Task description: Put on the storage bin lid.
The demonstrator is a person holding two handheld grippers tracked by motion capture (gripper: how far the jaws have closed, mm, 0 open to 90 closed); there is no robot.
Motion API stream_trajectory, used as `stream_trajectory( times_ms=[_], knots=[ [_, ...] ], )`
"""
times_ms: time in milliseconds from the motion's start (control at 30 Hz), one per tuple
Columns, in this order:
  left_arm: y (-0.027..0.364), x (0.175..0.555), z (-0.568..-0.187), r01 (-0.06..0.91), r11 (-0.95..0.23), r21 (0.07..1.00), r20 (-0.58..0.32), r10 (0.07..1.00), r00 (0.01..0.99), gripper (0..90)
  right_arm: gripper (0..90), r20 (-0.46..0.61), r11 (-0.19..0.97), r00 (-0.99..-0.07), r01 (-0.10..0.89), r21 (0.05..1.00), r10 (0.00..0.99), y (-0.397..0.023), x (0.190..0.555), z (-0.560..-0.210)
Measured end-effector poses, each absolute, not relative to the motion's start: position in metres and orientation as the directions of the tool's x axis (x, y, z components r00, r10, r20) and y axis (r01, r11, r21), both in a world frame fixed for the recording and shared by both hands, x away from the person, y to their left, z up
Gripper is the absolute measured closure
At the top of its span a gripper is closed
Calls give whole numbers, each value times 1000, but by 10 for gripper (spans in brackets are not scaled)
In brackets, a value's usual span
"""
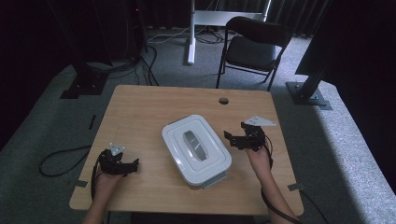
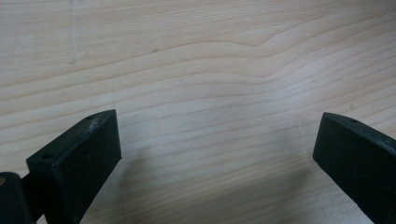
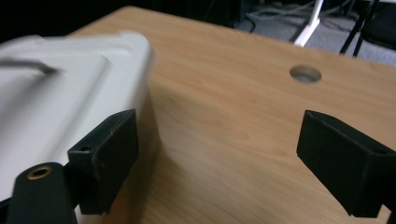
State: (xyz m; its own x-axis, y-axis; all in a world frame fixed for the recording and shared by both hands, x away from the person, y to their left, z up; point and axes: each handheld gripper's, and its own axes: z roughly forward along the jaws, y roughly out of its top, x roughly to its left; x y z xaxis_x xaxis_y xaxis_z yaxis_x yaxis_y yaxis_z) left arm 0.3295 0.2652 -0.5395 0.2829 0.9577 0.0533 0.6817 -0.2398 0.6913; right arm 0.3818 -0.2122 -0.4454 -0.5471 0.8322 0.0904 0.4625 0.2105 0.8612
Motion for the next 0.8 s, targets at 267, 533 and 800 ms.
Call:
stream_trajectory(
  times_ms=[267, 533, 800],
  knots=[
    [239, 336, -528, 647, -245, 722, 36, 947, 318, 14, 131, 138, 209, -542, 529, 823, 829, -218, 400, -481],
    [212, 339, -522, 622, -302, 722, 49, 920, 390, 14, 133, 104, 228, -487, 575, 786, 867, -209, 403, -505],
    [190, 342, -517, 598, -328, 731, 45, 898, 438, 14, 132, 142, 233, -534, 572, 786, 834, -201, 398, -514]
  ],
)
